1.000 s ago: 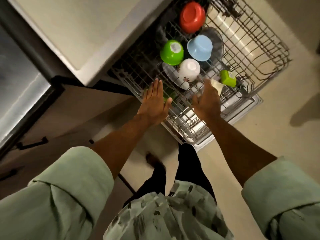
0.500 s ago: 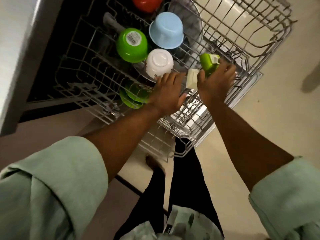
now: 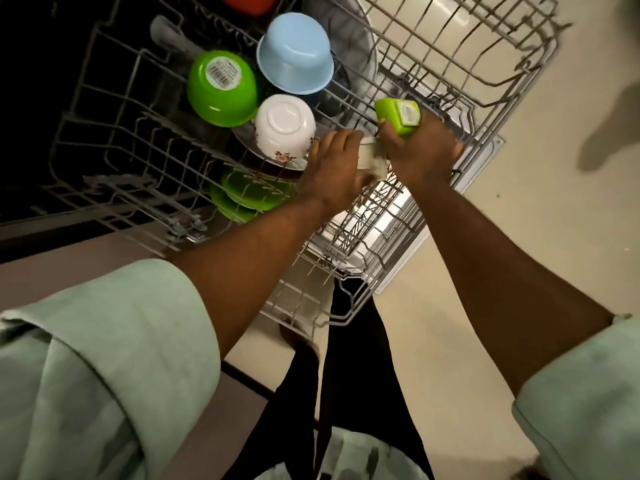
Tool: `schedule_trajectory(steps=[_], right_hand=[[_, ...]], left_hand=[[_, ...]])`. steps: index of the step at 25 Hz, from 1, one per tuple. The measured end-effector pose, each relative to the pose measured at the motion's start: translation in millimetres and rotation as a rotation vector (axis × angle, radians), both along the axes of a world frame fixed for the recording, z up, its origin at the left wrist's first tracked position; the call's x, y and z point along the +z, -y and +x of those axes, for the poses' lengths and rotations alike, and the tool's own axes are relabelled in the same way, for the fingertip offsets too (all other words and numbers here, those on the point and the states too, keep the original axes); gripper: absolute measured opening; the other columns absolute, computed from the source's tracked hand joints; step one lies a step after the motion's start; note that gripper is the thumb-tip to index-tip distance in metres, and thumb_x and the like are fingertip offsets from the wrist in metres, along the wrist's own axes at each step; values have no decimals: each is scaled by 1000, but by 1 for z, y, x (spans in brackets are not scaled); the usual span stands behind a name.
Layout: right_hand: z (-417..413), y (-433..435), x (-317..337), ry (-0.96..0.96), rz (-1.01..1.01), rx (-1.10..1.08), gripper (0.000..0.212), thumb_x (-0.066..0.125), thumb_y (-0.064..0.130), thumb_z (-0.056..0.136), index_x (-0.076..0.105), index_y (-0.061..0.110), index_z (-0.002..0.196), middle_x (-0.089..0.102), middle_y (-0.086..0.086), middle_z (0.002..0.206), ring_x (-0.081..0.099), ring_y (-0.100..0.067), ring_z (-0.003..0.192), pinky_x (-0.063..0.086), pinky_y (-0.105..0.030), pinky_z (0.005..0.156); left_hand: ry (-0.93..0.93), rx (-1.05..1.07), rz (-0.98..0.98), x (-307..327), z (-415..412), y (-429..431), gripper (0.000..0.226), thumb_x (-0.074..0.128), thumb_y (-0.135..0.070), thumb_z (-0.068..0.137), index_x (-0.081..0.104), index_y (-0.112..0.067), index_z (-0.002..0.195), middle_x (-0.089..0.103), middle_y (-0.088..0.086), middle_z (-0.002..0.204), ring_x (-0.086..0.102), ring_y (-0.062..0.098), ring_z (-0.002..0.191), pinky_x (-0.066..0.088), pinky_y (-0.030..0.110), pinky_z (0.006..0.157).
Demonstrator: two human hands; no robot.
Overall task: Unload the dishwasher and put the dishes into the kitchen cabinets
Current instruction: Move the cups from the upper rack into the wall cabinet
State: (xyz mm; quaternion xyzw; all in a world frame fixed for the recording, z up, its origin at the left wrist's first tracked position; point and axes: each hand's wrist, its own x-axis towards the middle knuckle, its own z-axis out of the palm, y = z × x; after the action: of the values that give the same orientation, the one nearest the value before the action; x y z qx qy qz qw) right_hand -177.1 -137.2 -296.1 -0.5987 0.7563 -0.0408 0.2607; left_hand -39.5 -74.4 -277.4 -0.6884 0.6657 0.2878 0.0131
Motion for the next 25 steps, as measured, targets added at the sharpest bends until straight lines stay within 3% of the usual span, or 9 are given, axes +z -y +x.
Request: schedule_trajectory(steps=[4,7,11,17,20,25], right_hand=[[17,-18,26,88,-33,-45,78,41,78,70,59,23,121,67,4,111,59,-20,106,29,-40,99],[25,-36,60,92,-58,14,75,42,75,69,60,23,119,67,3,111,57,-23,109,29,-41,98],[37,-79,116,115,-101,145,71,49,68,72,58,18,122,64,-4,119,53,-27,116,30,-44,101],[55,-192,208,189,-167,288,70,61,59,71,53,14,124,64,-12,118,56,-34,114,37,-47,101],[84,-257,248,207,-187,417,67,64,57,75,52,15,126,64,-13,119,55,-36,115,34,-48,102],[145,-358,284,275,-248,652,68,66,54,78,51,12,129,63,-17,120,52,-38,116,31,-47,102]], left_hand=[[-48,104,-67,26,14,-25,68,61,-44,85,38,-14,142,43,6,142,36,25,130,27,38,106],[-25,159,-88,58,24,-48,73,53,-51,83,38,-12,143,45,8,143,38,28,130,27,40,107],[15,283,-140,106,42,-97,75,61,-49,82,38,-13,144,45,8,142,39,29,128,29,39,101],[-10,422,-220,202,61,-236,78,64,-52,83,38,-11,144,44,7,143,37,27,130,24,35,105],[24,489,-273,244,83,-317,77,63,-53,84,38,-11,144,45,8,143,38,28,130,25,37,106],[57,768,-335,278,121,-457,75,65,-50,84,40,-9,142,46,9,142,39,29,129,27,38,106]])
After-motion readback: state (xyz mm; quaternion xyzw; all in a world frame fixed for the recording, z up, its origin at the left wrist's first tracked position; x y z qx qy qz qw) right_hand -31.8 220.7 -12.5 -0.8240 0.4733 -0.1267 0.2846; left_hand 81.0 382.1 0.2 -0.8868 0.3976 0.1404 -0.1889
